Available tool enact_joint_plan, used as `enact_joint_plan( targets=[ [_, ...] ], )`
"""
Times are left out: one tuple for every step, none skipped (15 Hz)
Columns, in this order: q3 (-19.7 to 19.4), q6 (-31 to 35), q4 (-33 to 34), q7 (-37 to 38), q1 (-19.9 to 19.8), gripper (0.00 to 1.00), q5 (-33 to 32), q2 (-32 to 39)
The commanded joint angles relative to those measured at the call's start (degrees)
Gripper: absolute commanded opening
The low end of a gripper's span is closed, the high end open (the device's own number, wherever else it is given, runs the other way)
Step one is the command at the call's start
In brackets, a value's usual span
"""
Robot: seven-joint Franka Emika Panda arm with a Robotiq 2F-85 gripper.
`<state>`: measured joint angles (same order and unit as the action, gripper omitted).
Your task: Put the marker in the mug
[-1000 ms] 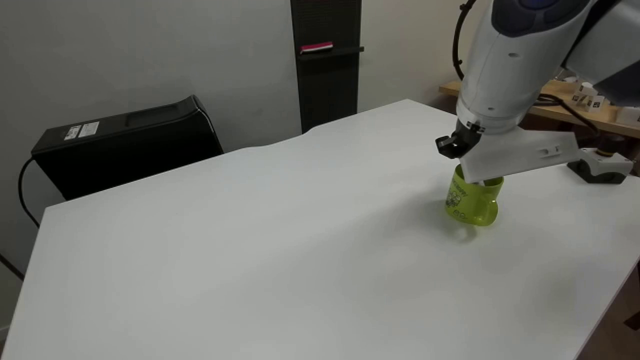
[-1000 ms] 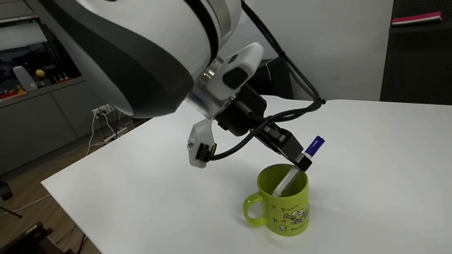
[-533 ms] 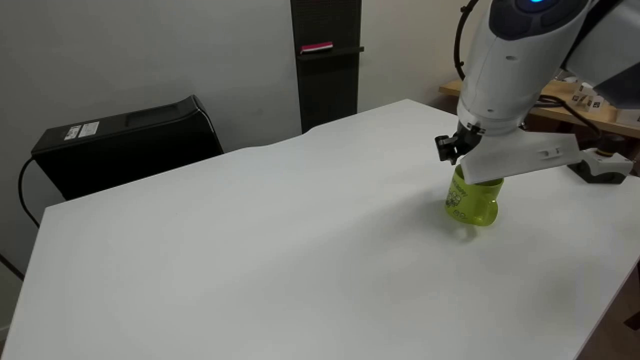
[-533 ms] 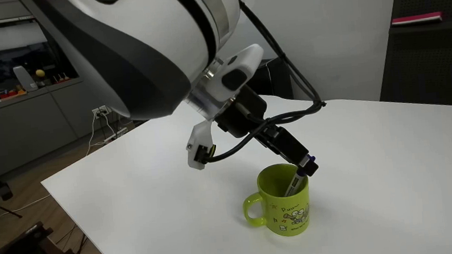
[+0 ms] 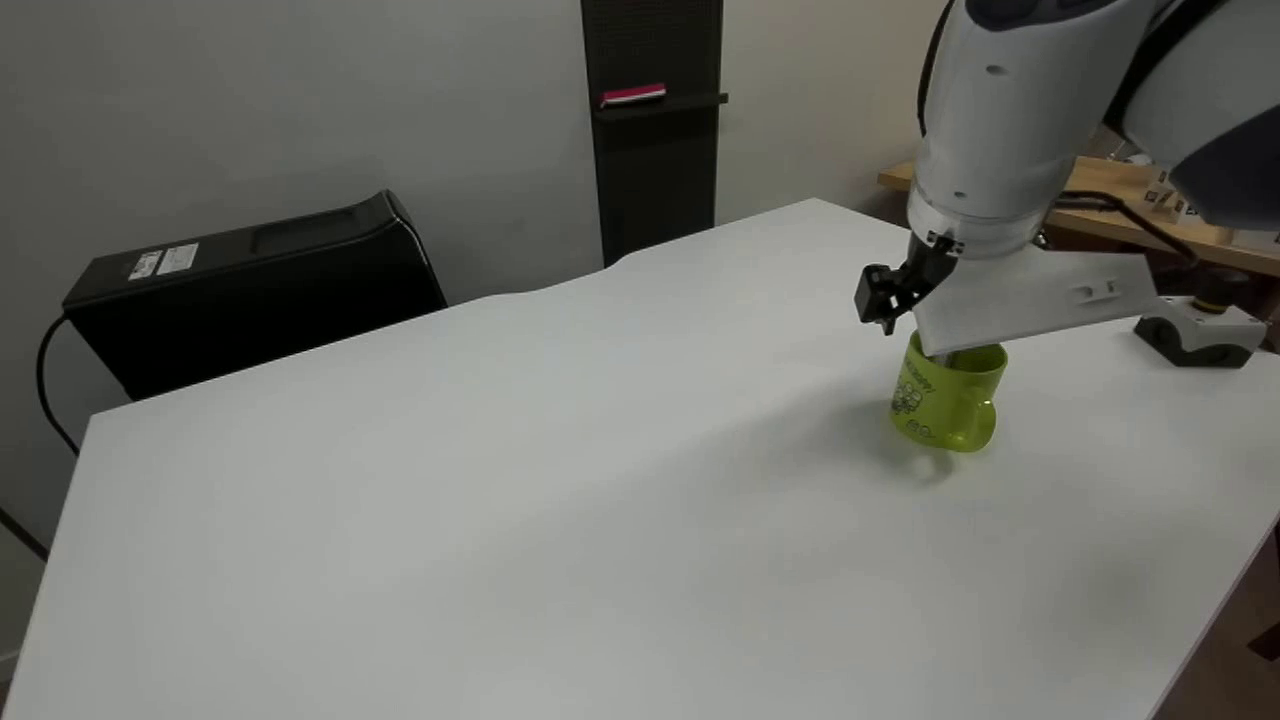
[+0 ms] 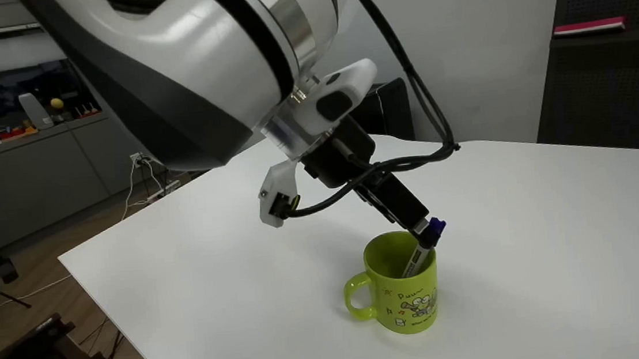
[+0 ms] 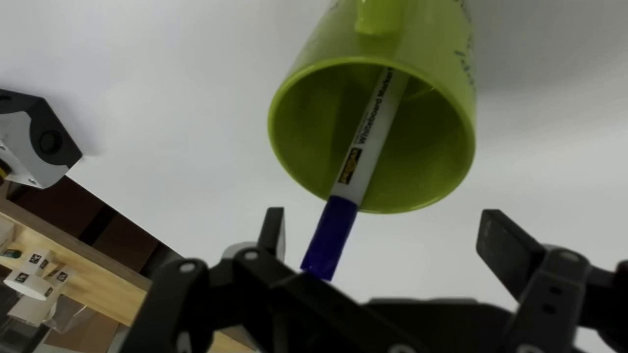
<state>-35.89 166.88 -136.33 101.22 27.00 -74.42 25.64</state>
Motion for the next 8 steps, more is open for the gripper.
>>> enact_joint_plan(
  targets=[
    [2.2, 0.2, -1.8, -9.8, -2.9, 1.0, 7.0, -4.4],
    [2.8, -0.1, -1.8, -12.1, -3.4, 1.0, 9.0, -5.0],
    [3.4, -0.3, -1.8, -14.3, -3.9, 1.0, 10.9, -5.6],
    [4.2, -0.3, -1.7, -16.5, -4.5, 1.0, 12.8, -6.2],
    [5.0, -0.4, -1.7, -18.8, -5.1, 1.0, 14.8, -6.7],
    [5.8, -0.4, -1.6, -21.0, -5.6, 1.0, 16.7, -7.2],
    [6.7, -0.4, -1.6, -23.3, -6.2, 1.0, 18.7, -7.7],
    [7.9, -0.4, -1.6, -26.0, -7.0, 1.0, 20.8, -8.1]
  ],
)
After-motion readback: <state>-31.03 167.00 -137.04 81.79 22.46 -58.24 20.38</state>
